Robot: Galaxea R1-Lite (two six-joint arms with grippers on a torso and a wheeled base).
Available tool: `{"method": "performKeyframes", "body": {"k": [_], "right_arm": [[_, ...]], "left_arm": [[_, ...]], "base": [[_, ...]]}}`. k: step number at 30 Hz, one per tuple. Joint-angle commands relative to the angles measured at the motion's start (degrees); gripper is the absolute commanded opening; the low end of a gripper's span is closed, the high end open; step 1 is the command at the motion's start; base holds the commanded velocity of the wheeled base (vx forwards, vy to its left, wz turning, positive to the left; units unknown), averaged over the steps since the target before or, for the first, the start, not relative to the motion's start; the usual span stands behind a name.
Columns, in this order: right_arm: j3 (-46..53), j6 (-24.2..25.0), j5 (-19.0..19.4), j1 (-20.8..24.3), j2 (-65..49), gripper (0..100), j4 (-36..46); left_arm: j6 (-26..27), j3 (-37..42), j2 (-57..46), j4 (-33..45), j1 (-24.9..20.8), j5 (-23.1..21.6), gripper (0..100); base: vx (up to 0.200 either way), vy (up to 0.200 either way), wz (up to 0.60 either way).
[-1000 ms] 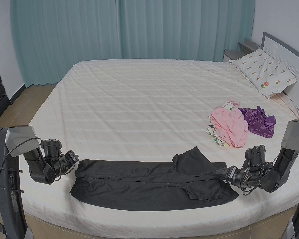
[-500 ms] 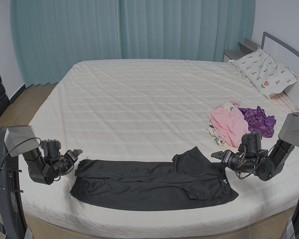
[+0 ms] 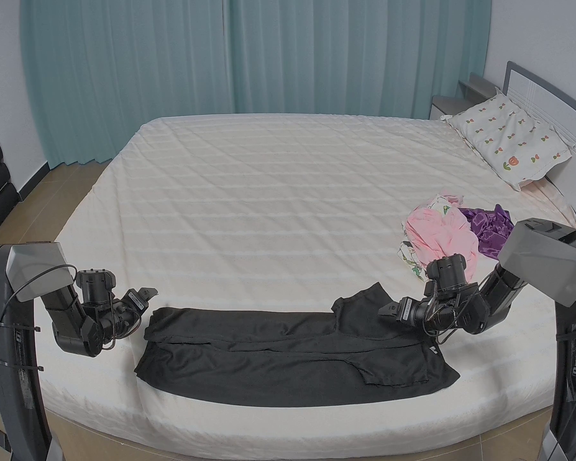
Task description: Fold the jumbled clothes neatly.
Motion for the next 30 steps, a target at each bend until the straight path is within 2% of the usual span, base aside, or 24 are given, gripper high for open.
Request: {"method": "performKeyframes", "body": {"k": [1,14,21,25,26,30], "right_arm": [[0.8,0.0,-0.1,-0.1,-0.2,0,0.1],[15.0,0.4,0.0,0.1,-9.4,0,-1.5],[22.1,-0.1,-0.4,0.4,-8.5,0,-10.6],[23.3,-0.3,-0.4,0.6,-8.0,0,-11.3],[23.6,-0.4,-0.4,0.6,-8.1,100,-11.3],[22.7,-0.2,-0.5,-0.2,-8.9,100,-12.4]], "left_arm": [[0.0,0.1,-0.1,0.0,0.0,0.0,100],[0.1,0.1,-0.1,0.0,-0.1,0.1,100],[0.1,0.1,-0.1,0.0,-0.1,0.2,100],[0.1,0.1,-0.1,0.0,-0.1,0.1,100],[0.1,0.1,-0.1,0.0,-0.1,0.1,100],[0.1,0.1,-0.1,0.0,-0.1,0.2,100]], "base": [[0.0,0.0,0.0],[0.0,0.0,0.0],[0.0,0.0,0.0],[0.0,0.0,0.0],[0.0,0.0,0.0],[0.0,0.0,0.0]]}}
